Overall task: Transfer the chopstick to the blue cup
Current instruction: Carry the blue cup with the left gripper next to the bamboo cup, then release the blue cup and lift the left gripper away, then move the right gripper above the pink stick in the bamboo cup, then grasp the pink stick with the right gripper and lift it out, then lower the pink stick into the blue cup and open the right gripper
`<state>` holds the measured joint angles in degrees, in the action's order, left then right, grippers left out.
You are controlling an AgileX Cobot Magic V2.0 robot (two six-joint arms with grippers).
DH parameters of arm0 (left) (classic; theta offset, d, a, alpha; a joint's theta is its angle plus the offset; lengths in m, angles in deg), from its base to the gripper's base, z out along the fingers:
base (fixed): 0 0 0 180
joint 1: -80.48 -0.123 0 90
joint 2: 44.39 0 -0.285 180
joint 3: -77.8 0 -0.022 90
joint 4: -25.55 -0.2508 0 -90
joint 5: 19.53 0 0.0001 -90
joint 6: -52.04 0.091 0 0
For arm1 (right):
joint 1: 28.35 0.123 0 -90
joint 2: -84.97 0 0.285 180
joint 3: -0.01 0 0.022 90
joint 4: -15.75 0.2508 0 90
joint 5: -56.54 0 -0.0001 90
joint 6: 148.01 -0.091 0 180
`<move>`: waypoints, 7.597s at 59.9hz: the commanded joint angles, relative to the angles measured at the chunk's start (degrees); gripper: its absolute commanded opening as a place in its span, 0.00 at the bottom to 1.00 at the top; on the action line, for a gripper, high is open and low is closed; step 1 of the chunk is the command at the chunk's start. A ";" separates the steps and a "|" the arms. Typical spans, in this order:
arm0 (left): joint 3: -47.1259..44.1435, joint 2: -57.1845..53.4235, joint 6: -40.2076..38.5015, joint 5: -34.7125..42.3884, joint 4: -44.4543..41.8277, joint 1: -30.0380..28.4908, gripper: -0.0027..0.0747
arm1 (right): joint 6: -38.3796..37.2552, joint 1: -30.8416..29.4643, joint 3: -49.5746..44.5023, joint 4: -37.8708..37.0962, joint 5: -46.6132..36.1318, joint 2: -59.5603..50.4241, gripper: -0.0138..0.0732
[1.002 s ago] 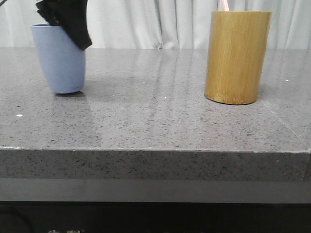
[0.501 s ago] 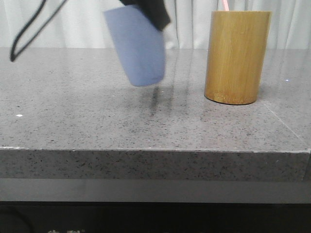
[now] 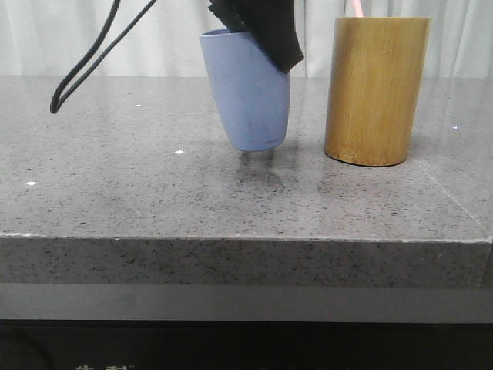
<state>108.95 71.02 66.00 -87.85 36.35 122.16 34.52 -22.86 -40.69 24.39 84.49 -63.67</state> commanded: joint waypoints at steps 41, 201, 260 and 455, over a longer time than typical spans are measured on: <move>5.83 -3.02 -0.49 -4.39 -1.29 0.30 0.40 | 0.22 -0.08 1.68 0.26 -4.18 0.81 0.87; -79.31 -97.09 -8.00 43.91 -5.19 -28.99 0.01 | 2.22 14.84 23.97 -2.72 -20.65 42.63 0.87; -79.34 -97.09 -8.00 43.91 -5.19 -28.99 0.01 | 2.22 15.36 39.34 -2.82 -23.36 61.29 0.11; -79.34 -97.09 -8.00 43.91 -5.19 -28.99 0.01 | 2.22 -3.33 20.05 -2.50 -3.95 24.27 0.04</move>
<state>28.17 -26.72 58.51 -48.52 30.45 93.16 36.17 -26.35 -18.13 21.99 87.99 -34.40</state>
